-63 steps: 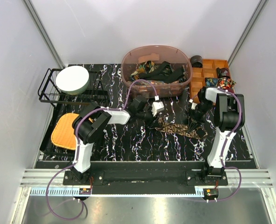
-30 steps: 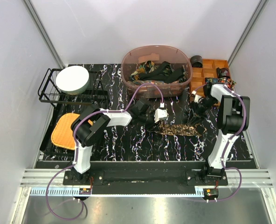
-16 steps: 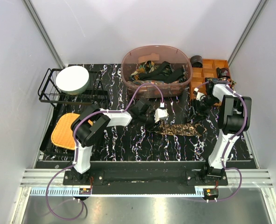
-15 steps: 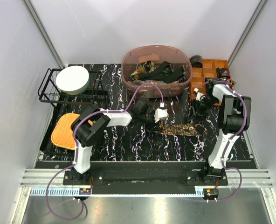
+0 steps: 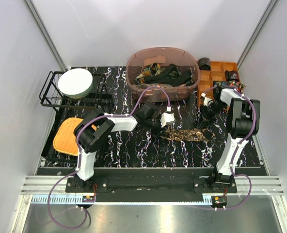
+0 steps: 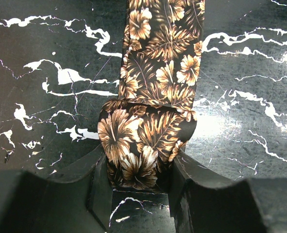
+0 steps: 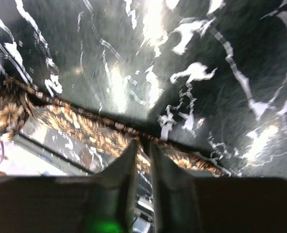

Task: Roll the ties
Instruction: Roll the tie at the center of the board.

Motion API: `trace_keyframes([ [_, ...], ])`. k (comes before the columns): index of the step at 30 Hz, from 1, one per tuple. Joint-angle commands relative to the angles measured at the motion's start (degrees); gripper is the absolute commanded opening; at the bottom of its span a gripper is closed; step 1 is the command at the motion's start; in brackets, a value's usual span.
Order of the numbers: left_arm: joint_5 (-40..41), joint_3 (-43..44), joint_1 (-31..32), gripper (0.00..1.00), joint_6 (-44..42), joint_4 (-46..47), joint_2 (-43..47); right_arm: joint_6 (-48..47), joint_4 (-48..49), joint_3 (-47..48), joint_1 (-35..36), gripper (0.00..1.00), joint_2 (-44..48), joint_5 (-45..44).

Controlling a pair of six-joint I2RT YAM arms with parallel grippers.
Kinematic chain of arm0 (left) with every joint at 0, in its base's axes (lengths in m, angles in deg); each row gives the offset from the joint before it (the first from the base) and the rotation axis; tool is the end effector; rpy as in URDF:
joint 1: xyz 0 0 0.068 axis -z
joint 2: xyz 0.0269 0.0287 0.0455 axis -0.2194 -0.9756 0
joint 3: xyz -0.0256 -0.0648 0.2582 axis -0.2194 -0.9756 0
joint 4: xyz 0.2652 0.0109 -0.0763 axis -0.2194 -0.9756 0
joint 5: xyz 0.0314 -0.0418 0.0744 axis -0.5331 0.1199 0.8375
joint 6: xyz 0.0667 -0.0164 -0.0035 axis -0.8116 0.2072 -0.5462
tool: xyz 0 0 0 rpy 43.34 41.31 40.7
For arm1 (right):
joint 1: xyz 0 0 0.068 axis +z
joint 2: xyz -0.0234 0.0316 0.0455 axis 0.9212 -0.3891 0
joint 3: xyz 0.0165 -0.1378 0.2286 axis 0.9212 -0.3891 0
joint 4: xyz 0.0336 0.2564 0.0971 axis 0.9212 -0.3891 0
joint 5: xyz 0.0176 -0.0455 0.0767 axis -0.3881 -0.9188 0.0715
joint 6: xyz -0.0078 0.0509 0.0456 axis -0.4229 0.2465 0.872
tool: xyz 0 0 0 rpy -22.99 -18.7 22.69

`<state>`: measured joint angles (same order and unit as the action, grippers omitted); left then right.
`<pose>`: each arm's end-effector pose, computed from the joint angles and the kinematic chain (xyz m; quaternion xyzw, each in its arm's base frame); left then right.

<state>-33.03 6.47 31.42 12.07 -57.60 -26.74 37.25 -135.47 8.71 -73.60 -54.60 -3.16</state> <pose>0.2839 -0.3188 0.1042 0.5938 0.6616 -0.3302 0.3172 0.3683 -0.0176 0.1093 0.0366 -0.9729 -0.2283 0.0097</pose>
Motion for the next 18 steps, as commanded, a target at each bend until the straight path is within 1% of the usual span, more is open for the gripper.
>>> trace_keyframes([
  [1,9.8,-2.39,-0.24,0.0,-1.09,-10.33,-4.4,-0.95,-4.42,1.0,0.35,0.11,3.52,2.58],
  [2,9.8,-2.39,-0.24,0.0,-1.09,-10.33,-4.48,-1.21,-4.95,0.83,0.35,0.08,3.78,2.76],
  [3,9.8,-2.39,-0.24,0.0,-1.0,-10.33,-4.57,-1.22,-5.3,0.91,0.26,0.0,3.79,2.59],
  [8,10.24,-2.22,-0.33,0.0,-0.74,-10.51,-4.66,-2.62,-7.76,-0.4,0.09,0.0,6.86,0.48],
  [12,10.42,-2.57,-0.33,0.0,-0.65,-10.33,-4.57,-3.76,-8.47,-2.42,0.0,0.0,9.93,-3.46],
  [18,10.59,-2.22,-0.33,0.0,-0.39,-10.51,-4.75,-4.03,-1.11,-5.76,0.0,0.0,7.22,-9.19],
])
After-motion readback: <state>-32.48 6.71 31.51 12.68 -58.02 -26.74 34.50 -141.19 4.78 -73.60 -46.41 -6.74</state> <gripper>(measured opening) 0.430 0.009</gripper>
